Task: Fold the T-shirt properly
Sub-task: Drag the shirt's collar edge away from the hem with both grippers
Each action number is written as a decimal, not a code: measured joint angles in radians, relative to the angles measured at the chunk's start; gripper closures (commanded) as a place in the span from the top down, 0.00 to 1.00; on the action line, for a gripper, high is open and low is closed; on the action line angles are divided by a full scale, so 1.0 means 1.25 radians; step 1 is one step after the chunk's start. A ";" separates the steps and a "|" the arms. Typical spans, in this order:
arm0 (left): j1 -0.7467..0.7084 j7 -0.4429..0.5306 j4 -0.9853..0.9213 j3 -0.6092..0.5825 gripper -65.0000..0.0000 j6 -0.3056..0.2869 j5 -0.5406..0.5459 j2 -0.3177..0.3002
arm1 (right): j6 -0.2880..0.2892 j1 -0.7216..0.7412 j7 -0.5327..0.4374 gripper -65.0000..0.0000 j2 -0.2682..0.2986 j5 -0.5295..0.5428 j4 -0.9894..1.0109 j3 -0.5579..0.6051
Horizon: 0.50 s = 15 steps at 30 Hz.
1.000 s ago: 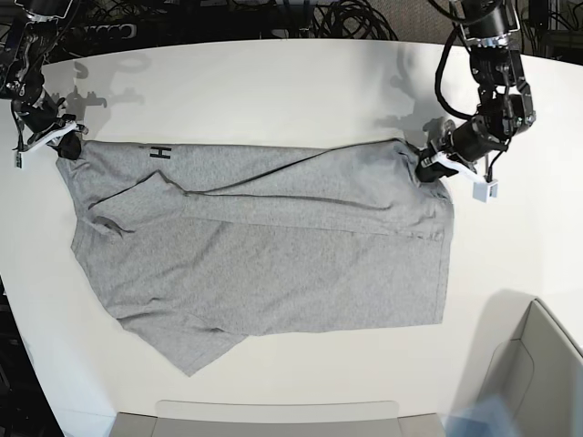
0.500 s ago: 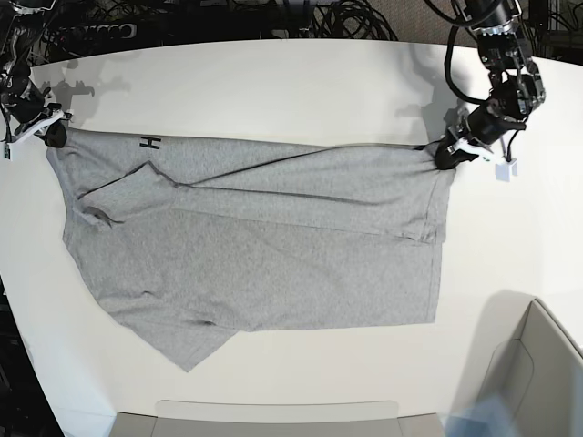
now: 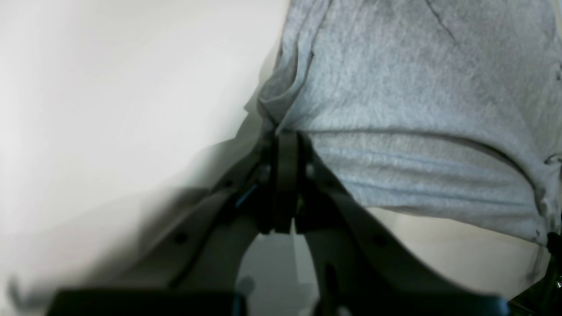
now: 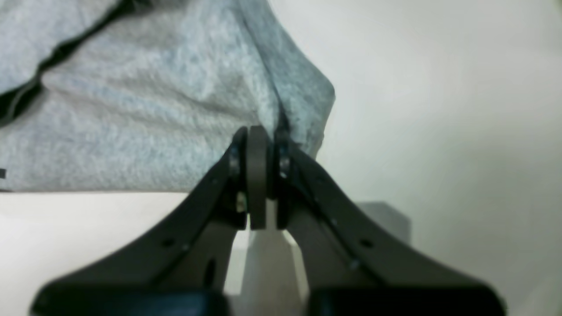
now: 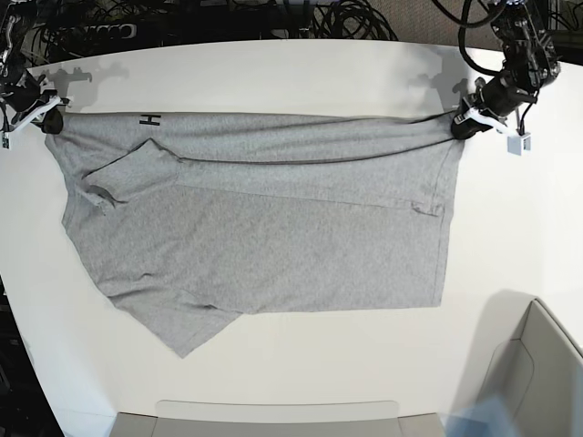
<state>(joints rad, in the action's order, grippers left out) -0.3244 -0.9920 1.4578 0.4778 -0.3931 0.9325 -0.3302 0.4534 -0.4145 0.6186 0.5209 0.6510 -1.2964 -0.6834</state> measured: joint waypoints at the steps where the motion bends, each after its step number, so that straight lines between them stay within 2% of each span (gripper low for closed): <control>1: -0.016 0.005 0.002 0.001 0.00 -0.002 0.009 0.000 | 0.009 -0.005 0.001 0.00 0.000 -0.003 -0.006 0.000; 5: -0.074 -0.002 0.038 0.036 0.00 -0.003 0.005 0.002 | 0.083 -0.050 0.001 0.00 0.000 -0.005 -0.041 0.000; 7: -0.114 -0.013 0.076 0.058 0.00 0.007 -0.013 0.005 | 0.102 -0.073 0.001 0.00 0.000 -0.005 -0.051 0.000; 11: -0.177 -0.024 0.107 0.103 0.00 0.004 -0.018 0.005 | 0.109 -0.106 0.001 0.00 0.001 0.001 -0.063 0.000; 15: -0.189 -0.025 0.107 0.118 0.00 0.004 -0.019 0.002 | 0.111 -0.106 0.001 0.00 0.002 0.000 -0.062 0.000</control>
<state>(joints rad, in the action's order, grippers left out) -0.5602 -1.0237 1.5913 0.6254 -0.3885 0.9085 -0.3275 0.5919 -0.5468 0.6197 0.5228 0.6514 -1.3739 -0.6834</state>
